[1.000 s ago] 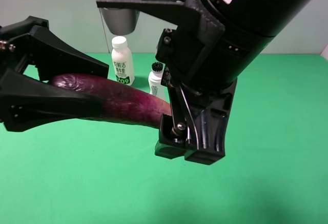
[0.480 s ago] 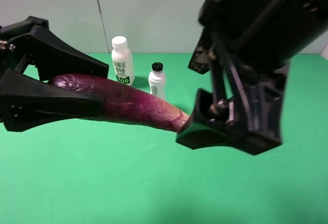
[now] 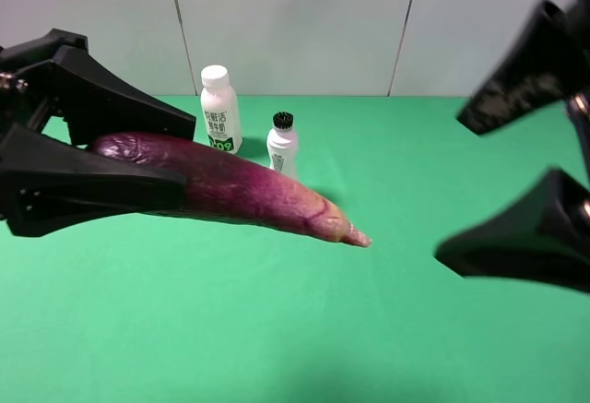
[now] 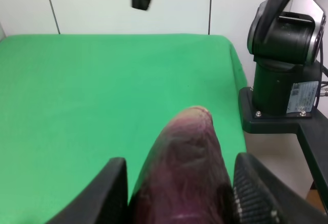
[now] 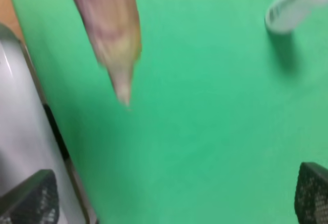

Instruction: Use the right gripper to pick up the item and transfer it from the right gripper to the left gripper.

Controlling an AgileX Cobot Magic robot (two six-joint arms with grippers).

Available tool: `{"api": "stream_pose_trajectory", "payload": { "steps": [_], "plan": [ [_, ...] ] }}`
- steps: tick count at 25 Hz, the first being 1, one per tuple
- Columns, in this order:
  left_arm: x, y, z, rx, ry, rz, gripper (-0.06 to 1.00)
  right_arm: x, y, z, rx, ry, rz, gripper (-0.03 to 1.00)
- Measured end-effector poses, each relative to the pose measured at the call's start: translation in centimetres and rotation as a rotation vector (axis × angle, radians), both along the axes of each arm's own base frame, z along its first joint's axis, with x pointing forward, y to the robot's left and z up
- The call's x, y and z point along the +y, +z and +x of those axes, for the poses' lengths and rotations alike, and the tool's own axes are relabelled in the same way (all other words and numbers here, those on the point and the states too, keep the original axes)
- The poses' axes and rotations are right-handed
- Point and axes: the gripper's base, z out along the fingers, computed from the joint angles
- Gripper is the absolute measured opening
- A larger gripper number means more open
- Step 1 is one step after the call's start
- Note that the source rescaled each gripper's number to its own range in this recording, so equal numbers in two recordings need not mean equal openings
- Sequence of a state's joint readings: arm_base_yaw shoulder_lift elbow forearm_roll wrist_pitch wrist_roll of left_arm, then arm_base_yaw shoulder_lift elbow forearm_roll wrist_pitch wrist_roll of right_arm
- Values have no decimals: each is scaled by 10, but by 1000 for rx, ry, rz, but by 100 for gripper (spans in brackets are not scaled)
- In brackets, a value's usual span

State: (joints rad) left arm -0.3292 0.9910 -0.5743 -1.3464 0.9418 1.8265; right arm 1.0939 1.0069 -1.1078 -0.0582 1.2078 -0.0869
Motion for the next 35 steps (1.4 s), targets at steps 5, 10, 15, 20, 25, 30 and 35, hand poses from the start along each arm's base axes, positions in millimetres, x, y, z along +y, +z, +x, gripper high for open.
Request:
{"api": "stream_pose_trajectory", "payload": {
  "steps": [5, 10, 15, 20, 25, 30, 35],
  "plan": [
    [0, 0, 0, 0, 0, 0, 0, -23, -25, -11, 21, -71, 43, 100],
    [0, 0, 0, 0, 0, 0, 0, -45, -42, -23, 22, -105, 97, 100],
    [0, 0, 0, 0, 0, 0, 0, -66, -63, -34, 18, -122, 136, 100],
    [0, 0, 0, 0, -1, 0, 0, -84, -89, -43, 19, -129, 150, 100],
    [0, 0, 0, 0, -1, 0, 0, -97, -105, -50, 29, -155, 187, 100],
    [0, 0, 0, 0, -1, 0, 0, -103, -103, -54, 15, -158, 237, 100],
    [1, -3, -1, -12, -14, 37, 0, -105, -103, -53, 4, -159, 238, 100]
  ]
}}
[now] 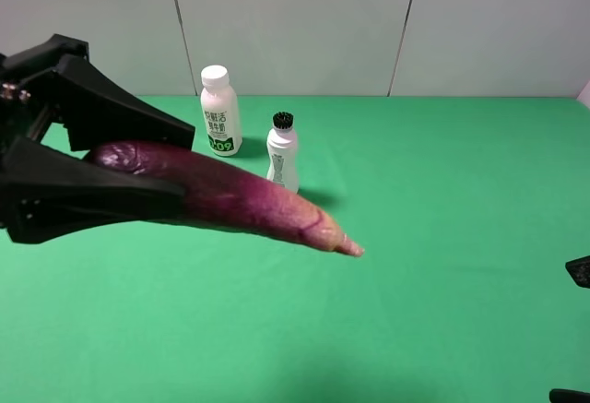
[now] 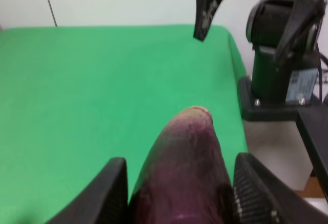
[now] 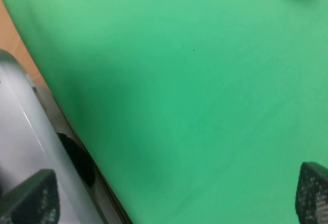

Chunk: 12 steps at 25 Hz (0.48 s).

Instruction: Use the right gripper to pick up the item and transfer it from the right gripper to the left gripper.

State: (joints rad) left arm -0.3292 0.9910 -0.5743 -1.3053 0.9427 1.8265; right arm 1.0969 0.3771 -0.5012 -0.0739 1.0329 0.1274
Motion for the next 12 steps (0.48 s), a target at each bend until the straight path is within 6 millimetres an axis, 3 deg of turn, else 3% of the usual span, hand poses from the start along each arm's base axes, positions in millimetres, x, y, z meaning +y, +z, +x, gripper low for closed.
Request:
{"api": "stream_pose_trajectory", "payload": {
  "steps": [12],
  "plan": [
    [0, -1, 0, -3, -3, 8, 0, -3, 1, -4, 18, -8, 43, 100]
  ]
}}
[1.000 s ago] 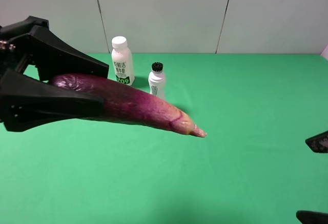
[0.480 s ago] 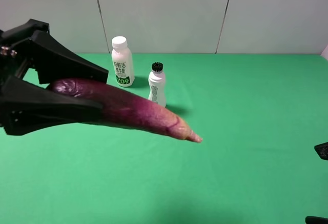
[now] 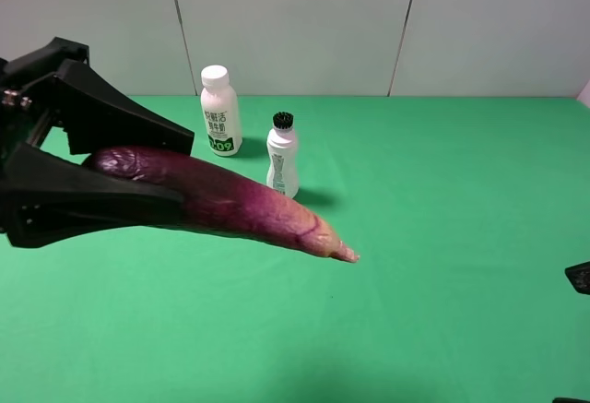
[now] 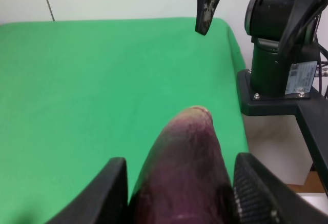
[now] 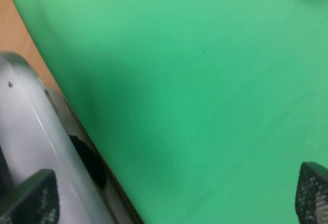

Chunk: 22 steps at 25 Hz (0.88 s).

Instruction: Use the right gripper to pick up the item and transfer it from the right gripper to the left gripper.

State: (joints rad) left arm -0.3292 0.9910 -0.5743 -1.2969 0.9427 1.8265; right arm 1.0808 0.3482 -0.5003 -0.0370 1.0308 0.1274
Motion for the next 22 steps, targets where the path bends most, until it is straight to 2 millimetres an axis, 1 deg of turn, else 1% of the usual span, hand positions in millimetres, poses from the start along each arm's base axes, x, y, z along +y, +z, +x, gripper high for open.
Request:
{"api": "stream_pose_trajectory", "payload": {
  "steps": [3, 7, 10, 12, 16, 19, 22],
  "plan": [
    [0, 0, 0, 0, 0, 0, 0, -12, 4, -5, -28, -79, 86, 100],
    [0, 0, 0, 0, 0, 0, 0, -33, 8, -17, -118, -252, 223, 100],
    [0, 0, 0, 0, 0, 0, 0, -42, 9, -25, -186, -392, 278, 100],
    [0, 0, 0, -1, 1, 1, 0, -45, 9, -29, -217, -483, 290, 100],
    [1, 0, 2, -8, 18, 6, 0, -44, 9, -30, -245, -631, 280, 100],
    [2, 0, 5, -20, 52, 11, 0, -44, 9, -30, -259, -716, 271, 100],
    [2, 2, 10, 0, 119, -29, 0, -44, 9, -30, -268, -774, 264, 100]
  ]
}}
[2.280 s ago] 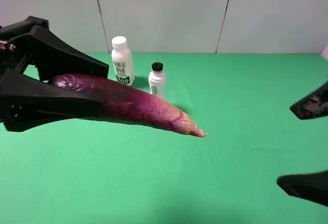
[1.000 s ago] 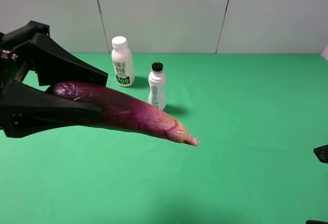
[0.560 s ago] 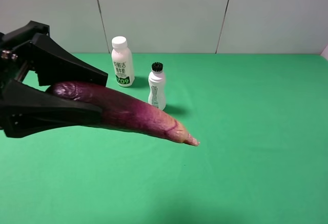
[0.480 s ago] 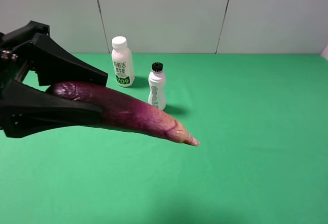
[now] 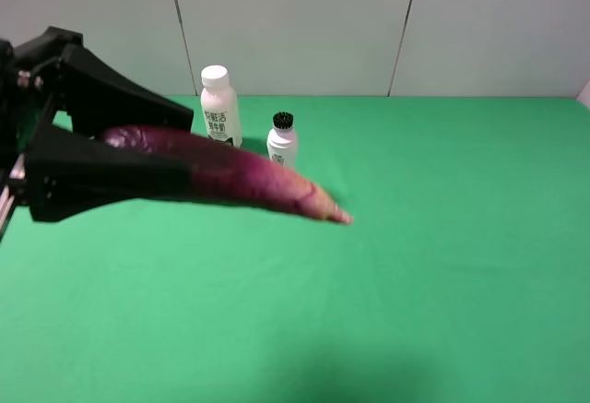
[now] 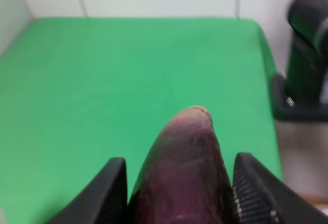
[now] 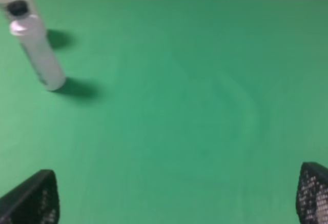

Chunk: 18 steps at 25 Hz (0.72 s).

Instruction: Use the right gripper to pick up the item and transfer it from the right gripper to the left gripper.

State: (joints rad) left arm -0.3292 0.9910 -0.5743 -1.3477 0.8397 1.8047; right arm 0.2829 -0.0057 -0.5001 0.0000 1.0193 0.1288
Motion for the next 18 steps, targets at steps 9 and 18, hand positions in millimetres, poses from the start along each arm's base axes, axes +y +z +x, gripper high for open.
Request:
{"api": "stream_pose_trajectory", "payload": {
  "steps": [9, 18],
  "plan": [
    [5, 7, 17, 252, 312, -215, 0, 1, 0, 0, 2, -19, 6, 100],
    [10, 7, 23, 495, 495, -358, 0, 1, 0, 0, 2, -17, 9, 100]
  ]
}}
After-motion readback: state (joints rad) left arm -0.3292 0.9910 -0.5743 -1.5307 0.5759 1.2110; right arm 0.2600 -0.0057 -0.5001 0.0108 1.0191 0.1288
